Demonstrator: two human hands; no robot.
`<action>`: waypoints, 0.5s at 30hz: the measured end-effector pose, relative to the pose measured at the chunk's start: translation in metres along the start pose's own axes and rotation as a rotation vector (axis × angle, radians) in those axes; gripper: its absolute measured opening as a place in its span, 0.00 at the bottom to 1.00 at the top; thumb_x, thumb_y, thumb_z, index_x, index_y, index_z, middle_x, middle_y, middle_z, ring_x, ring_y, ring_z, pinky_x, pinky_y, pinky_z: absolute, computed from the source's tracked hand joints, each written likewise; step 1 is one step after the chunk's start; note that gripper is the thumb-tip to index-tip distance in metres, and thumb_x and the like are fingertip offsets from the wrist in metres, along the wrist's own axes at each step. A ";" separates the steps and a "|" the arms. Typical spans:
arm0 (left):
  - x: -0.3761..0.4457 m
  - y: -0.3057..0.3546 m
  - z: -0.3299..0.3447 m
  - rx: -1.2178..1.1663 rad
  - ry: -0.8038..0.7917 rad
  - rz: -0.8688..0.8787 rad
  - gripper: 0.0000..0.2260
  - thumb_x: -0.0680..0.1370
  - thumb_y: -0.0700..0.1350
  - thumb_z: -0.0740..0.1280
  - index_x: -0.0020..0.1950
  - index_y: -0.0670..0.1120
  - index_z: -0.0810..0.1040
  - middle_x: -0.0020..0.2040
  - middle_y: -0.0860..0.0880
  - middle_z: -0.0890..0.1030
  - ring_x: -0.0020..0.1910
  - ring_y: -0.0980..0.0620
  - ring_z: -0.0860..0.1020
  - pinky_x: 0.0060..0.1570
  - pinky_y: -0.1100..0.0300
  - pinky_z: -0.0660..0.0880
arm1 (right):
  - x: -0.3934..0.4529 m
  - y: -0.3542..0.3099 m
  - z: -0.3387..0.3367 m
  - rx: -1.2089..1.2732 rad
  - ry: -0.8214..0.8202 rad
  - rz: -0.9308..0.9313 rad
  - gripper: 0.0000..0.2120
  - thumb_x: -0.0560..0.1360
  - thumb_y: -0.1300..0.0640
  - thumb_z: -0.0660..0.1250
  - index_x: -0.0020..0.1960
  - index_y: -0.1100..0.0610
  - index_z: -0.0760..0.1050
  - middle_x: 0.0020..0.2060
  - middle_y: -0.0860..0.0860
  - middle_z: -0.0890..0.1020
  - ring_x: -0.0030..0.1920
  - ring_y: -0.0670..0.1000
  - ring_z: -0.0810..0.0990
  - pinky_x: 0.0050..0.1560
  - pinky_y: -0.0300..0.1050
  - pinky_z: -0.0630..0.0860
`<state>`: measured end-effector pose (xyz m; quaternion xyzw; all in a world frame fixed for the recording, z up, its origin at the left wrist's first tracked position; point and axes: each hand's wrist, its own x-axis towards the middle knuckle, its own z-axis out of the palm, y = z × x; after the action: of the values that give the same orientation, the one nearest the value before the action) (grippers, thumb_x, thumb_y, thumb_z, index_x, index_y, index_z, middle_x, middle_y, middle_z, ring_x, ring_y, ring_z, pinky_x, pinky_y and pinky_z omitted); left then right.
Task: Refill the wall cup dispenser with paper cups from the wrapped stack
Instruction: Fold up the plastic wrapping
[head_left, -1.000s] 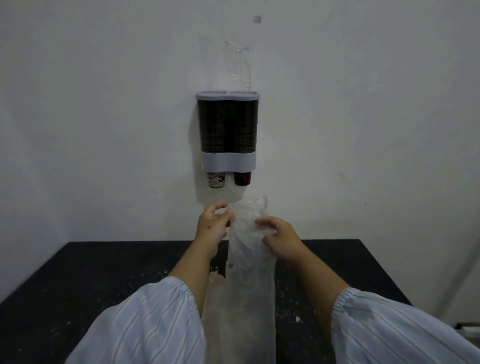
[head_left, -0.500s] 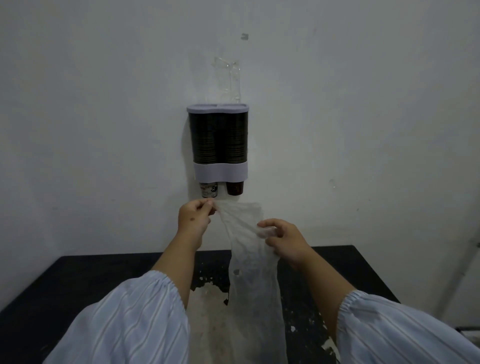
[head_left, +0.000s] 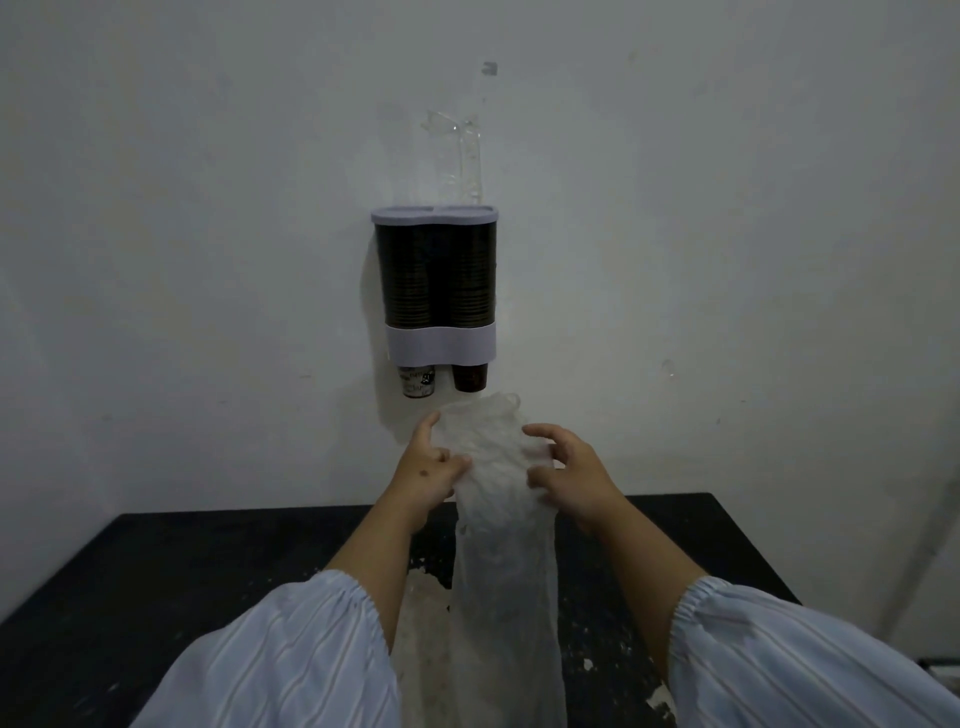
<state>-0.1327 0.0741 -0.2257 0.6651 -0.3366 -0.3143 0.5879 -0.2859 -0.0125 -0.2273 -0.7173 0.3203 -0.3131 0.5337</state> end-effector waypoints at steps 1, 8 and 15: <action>0.000 0.000 0.000 0.005 0.000 0.025 0.33 0.77 0.36 0.65 0.76 0.54 0.53 0.60 0.37 0.77 0.56 0.44 0.77 0.53 0.51 0.77 | 0.001 0.001 -0.001 -0.021 0.002 -0.005 0.24 0.73 0.70 0.63 0.64 0.51 0.71 0.58 0.52 0.73 0.57 0.52 0.74 0.45 0.41 0.78; 0.006 0.006 0.000 0.069 -0.034 0.080 0.24 0.78 0.35 0.62 0.72 0.46 0.65 0.63 0.39 0.75 0.56 0.48 0.75 0.48 0.60 0.76 | 0.010 0.003 -0.002 -0.016 0.039 0.011 0.26 0.73 0.68 0.64 0.70 0.57 0.67 0.62 0.54 0.73 0.59 0.54 0.74 0.56 0.48 0.76; 0.011 0.008 0.003 0.112 -0.087 0.063 0.25 0.76 0.32 0.63 0.73 0.39 0.64 0.67 0.40 0.73 0.63 0.45 0.75 0.59 0.55 0.74 | 0.019 0.000 -0.004 0.118 0.041 -0.010 0.18 0.74 0.64 0.66 0.62 0.51 0.72 0.56 0.53 0.77 0.57 0.54 0.76 0.51 0.48 0.77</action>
<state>-0.1300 0.0627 -0.2184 0.6715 -0.3997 -0.3052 0.5442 -0.2778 -0.0302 -0.2238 -0.6797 0.3085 -0.3488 0.5667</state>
